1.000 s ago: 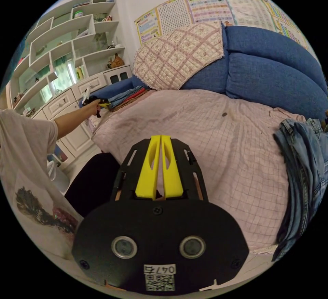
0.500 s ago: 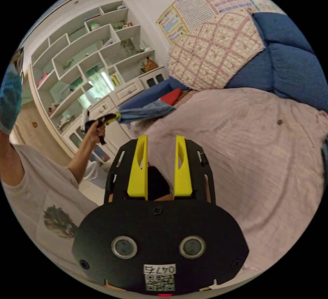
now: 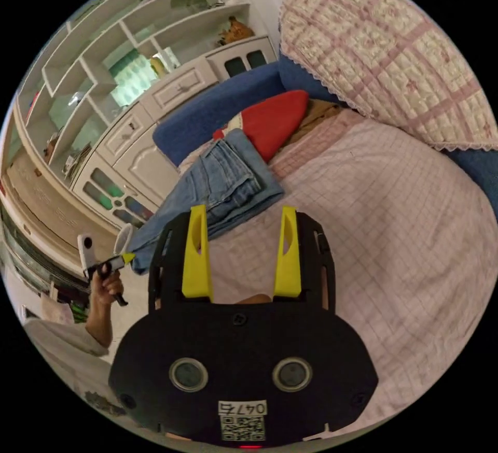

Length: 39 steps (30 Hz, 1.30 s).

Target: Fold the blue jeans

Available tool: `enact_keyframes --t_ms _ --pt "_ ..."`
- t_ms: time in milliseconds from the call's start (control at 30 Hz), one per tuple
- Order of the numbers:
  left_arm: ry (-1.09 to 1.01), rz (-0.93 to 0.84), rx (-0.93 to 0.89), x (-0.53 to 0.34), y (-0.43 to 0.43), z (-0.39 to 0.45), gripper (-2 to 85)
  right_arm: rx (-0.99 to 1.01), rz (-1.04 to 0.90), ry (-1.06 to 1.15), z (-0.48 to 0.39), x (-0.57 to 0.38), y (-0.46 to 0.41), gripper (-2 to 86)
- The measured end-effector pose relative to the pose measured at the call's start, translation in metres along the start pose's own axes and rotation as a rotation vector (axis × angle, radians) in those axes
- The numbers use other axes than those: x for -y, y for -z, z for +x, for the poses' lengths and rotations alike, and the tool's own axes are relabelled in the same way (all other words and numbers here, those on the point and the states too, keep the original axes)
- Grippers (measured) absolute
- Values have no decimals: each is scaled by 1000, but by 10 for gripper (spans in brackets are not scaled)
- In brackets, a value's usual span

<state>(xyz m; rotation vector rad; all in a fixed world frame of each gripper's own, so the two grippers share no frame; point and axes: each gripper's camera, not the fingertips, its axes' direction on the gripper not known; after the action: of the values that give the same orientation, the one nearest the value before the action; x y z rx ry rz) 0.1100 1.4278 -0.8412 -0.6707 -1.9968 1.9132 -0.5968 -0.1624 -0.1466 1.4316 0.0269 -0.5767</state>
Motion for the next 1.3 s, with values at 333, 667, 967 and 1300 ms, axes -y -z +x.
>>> enact_keyframes --t_ms 333,667,967,1300 --pt "25 -20 -99 -43 -24 -88 41 217 -107 -89 2 57 -44 92" --pt "-43 224 72 -96 -17 -88 35 -443 96 644 -231 -29 19 22" --pt "-316 264 -83 -128 -69 -7 34 -573 388 584 -273 -192 119 16" --pt "-569 -80 -293 -78 -333 83 34 -974 594 222 -195 -330 187 27"
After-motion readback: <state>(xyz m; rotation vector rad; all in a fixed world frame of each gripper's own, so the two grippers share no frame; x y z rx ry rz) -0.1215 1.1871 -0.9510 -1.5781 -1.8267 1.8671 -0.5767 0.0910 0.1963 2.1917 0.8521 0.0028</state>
